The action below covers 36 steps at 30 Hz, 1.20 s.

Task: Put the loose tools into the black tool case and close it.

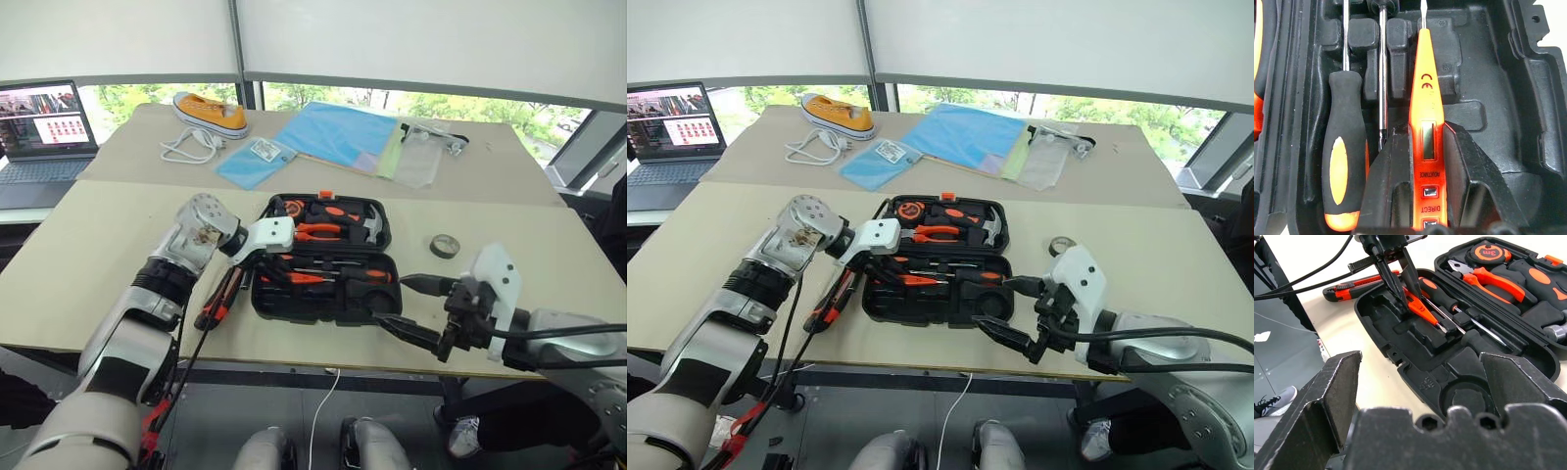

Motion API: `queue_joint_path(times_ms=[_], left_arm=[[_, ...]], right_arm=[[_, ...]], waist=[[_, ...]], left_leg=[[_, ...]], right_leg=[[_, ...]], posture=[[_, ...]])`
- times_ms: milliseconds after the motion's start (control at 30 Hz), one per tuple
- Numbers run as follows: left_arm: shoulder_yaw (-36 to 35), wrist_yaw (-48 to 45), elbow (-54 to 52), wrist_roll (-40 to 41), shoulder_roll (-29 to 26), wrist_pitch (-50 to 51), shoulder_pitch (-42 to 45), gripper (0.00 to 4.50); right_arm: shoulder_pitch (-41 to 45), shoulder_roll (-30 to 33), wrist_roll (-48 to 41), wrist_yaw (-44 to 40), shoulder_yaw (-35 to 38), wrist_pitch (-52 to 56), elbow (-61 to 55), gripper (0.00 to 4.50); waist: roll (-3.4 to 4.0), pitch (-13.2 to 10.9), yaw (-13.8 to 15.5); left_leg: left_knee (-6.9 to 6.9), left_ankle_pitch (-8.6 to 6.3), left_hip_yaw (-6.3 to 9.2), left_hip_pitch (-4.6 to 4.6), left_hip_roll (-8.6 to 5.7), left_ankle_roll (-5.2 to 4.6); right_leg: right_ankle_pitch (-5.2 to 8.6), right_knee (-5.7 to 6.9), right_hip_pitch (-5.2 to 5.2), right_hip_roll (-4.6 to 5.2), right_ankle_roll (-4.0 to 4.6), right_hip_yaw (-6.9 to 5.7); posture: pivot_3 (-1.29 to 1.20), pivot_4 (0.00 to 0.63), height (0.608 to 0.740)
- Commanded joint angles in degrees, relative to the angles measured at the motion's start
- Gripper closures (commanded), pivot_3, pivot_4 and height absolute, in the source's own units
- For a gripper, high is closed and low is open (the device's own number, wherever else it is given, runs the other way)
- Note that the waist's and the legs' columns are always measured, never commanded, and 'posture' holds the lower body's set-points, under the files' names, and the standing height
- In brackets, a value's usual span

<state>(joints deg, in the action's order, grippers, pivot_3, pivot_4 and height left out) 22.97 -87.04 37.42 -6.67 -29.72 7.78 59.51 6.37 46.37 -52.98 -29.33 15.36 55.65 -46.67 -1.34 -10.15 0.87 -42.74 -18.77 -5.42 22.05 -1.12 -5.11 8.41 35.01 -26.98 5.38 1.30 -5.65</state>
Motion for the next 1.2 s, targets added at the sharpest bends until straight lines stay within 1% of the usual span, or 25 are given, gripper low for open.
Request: queue_joint_path(times_ms=[33, 133, 233, 300, 367, 400, 500, 600, 633, 733, 800, 1000, 1200], left_arm=[[-0.81, -3.06, -1.23, 2.11, -0.69, 2.27, 1.31, 2.37], [-3.04, -5.46, -5.93, 8.94, -4.41, 7.30, 1.30, 1.31], [-3.71, -5.46, -10.30, 14.82, -7.93, 9.73, -0.03, 1.31], [-5.74, -5.46, -12.09, 18.01, -9.43, 10.49, -1.58, 1.31], [-9.46, -4.68, -11.89, 19.98, -9.05, 11.55, -3.80, 1.84], [-10.98, -3.53, -11.66, 20.72, -8.43, 11.08, -5.20, 2.02], [-13.32, 0.08, -11.39, 20.93, -6.29, 8.03, -8.19, 3.18], [-13.92, 3.84, -10.27, 19.81, -3.67, 4.12, -11.24, 4.25], [-14.08, 4.88, -9.67, 19.62, -2.67, 2.26, -12.10, 4.49], [-14.38, 8.91, -6.14, 18.00, 0.08, -3.30, -12.94, 4.49], [-14.51, 10.72, -4.02, 17.31, 1.41, -4.83, -12.71, 4.49], [-12.97, 12.51, -0.54, 14.15, 2.46, -7.85, -12.53, 4.49], [-11.35, 10.87, 0.79, 12.16, 2.73, -9.89, -13.57, 4.49]], right_arm=[[0.40, 0.05, -0.85, 0.95, 0.84, -1.59, -1.72, 0.00], [0.45, 0.01, -1.43, 1.30, 0.69, -1.64, -1.79, 0.00], [0.24, 0.11, -1.73, 1.30, 0.80, -1.73, -1.76, 0.00], [0.11, 0.16, -1.68, 1.18, 0.75, -1.86, -1.62, 0.00], [0.34, 0.07, -1.36, 1.12, 0.37, -1.97, -1.12, 0.00], [0.54, 0.00, -1.09, 1.11, 0.06, -2.04, -0.82, 0.00], [0.83, 0.08, -0.25, 0.90, -0.58, -2.40, -0.13, 0.00], [1.15, 0.24, 0.52, 0.64, -1.30, -2.68, 0.90, 0.00], [1.20, 0.33, 0.63, 0.47, -1.41, -2.73, 1.22, 0.00], [1.35, 0.60, 0.77, -0.10, -1.55, -2.84, 1.86, 0.00], [1.80, 0.64, 0.67, -0.08, -1.75, -2.75, 2.16, 0.00], [2.32, 0.58, -0.06, 0.24, -1.56, -2.16, 2.18, 0.00], [2.16, 0.30, -0.16, 0.90, -1.62, -2.05, 1.95, 0.00]], waist=[[0.00, 0.00, -0.01], [0.00, 0.00, -0.20], [0.00, 0.00, -0.31], [0.01, 0.00, -0.20], [0.02, 0.01, -0.09], [0.02, 0.01, -0.05], [0.02, 0.01, 0.11], [0.02, 0.01, 0.37], [0.02, 0.01, 0.38], [0.02, 0.01, 0.37], [0.02, 0.01, 0.37], [0.01, 0.01, 0.32], [0.02, 0.02, 0.44]], left_leg=[[0.00, -0.01, 0.00, 0.01, 0.00, -0.01], [-0.03, -0.02, 0.00, 0.10, 0.01, -0.03], [-0.01, -0.02, 0.00, 0.07, 0.05, -0.03], [-0.01, -0.02, 0.00, 0.05, 0.06, -0.02], [-0.01, -0.02, -0.01, 0.03, 0.01, -0.02], [-0.02, -0.02, 0.00, 0.00, 0.00, -0.02], [-0.06, -0.01, 0.00, -0.01, -0.02, -0.02], [-0.09, -0.01, 0.00, 0.01, -0.05, -0.01], [-0.09, -0.01, -0.01, 0.01, -0.06, -0.01], [-0.08, -0.01, -0.03, -0.02, -0.05, 0.00], [-0.08, -0.01, -0.03, -0.02, -0.04, 0.00], [-0.07, -0.01, -0.04, -0.04, -0.02, 0.00], [-0.07, -0.02, -0.04, -0.12, -0.03, 0.01]], right_leg=[[0.00, 0.00, 0.00, 0.00, 0.00, 0.00], [0.00, -0.01, -0.08, -0.01, 0.00, -0.01], [-0.02, -0.01, -0.10, 0.00, 0.04, 0.03], [-0.01, 0.00, -0.09, 0.02, 0.04, 0.03], [-0.01, 0.00, -0.06, 0.02, 0.02, 0.03], [0.00, 0.00, -0.02, 0.04, 0.01, 0.02], [0.04, -0.01, 0.01, 0.06, -0.06, 0.02], [-0.03, -0.01, 0.02, 0.09, 0.02, -0.01], [-0.06, -0.02, 0.02, 0.09, 0.06, -0.01], [-0.07, -0.02, 0.04, 0.10, 0.07, 0.00], [-0.08, -0.02, 0.04, 0.10, 0.09, 0.00], [-0.09, -0.02, 0.04, 0.13, 0.10, 0.00], [-0.09, -0.02, 0.12, 0.28, 0.10, -0.01]], posture=[[0.00, 0.150, 0.718], [0.00, 0.150, 0.718], [0.00, 0.150, 0.718], [0.00, 0.150, 0.718], [0.00, 0.150, 0.718], [0.00, 0.150, 0.718], [0.00, 0.150, 0.718], [0.00, 0.150, 0.718], [0.00, 0.150, 0.718], [0.00, 0.150, 0.718], [0.00, 0.150, 0.718], [0.00, 0.150, 0.718], [0.00, 0.150, 0.718]])
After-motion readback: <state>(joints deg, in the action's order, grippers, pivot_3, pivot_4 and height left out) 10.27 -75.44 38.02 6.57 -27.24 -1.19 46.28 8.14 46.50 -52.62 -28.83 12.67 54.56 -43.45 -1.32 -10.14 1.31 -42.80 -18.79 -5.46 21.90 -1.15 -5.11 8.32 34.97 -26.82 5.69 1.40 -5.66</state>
